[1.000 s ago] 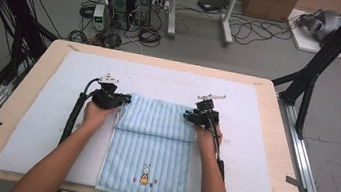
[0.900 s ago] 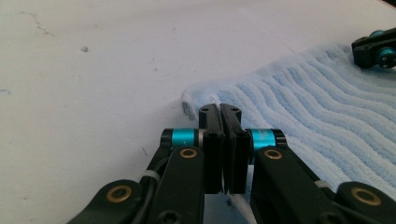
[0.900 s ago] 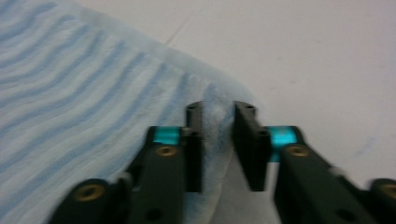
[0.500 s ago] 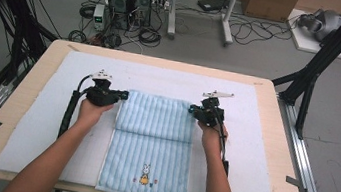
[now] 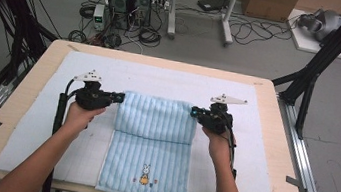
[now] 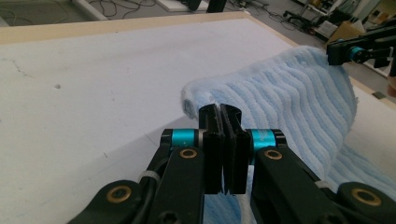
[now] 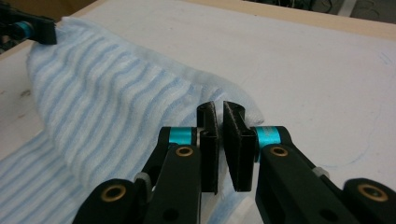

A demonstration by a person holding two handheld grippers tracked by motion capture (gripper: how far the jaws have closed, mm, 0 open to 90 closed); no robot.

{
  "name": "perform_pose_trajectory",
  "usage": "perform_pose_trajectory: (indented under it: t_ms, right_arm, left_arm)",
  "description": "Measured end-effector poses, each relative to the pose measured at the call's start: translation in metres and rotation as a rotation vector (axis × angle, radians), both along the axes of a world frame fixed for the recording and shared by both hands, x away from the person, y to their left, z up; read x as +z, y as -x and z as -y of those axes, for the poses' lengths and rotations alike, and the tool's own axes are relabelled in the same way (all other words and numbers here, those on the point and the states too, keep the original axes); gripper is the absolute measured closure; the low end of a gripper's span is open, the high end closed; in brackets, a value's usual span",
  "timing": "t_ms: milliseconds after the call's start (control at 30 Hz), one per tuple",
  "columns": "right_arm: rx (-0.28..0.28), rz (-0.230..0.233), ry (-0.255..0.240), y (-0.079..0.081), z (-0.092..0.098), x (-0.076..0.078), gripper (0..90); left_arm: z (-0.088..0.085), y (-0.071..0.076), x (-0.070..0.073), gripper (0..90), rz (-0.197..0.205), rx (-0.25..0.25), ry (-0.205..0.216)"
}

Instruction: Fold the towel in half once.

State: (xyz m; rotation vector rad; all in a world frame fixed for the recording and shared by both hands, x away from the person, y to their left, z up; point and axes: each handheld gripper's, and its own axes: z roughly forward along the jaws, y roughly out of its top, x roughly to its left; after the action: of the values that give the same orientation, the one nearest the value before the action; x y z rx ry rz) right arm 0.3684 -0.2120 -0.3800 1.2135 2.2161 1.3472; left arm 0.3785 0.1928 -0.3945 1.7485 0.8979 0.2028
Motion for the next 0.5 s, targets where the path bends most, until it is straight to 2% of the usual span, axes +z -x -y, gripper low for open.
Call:
perform_pose_trajectory:
  t_ms: [100,133,200,500]
  right_arm:
    - [0.021,0.011,-0.001,0.013,0.000,0.002,84.5]
    - [0.025,0.011,0.004,0.016,0.000,0.001,84.5]
    - [0.039,-0.003,0.001,0.023,0.000,-0.002,84.4]
    - [0.077,-0.046,0.004,0.052,0.003,-0.026,83.9]
  left_arm:
    - [-0.003,0.008,-0.002,87.3,-0.008,-0.006,0.014]
    - [-0.003,0.011,-0.003,87.2,-0.016,-0.021,0.001]
    - [-0.002,0.018,-0.007,87.2,-0.020,-0.028,0.005]
    - [-0.006,0.050,-0.033,87.1,-0.070,-0.075,0.005]
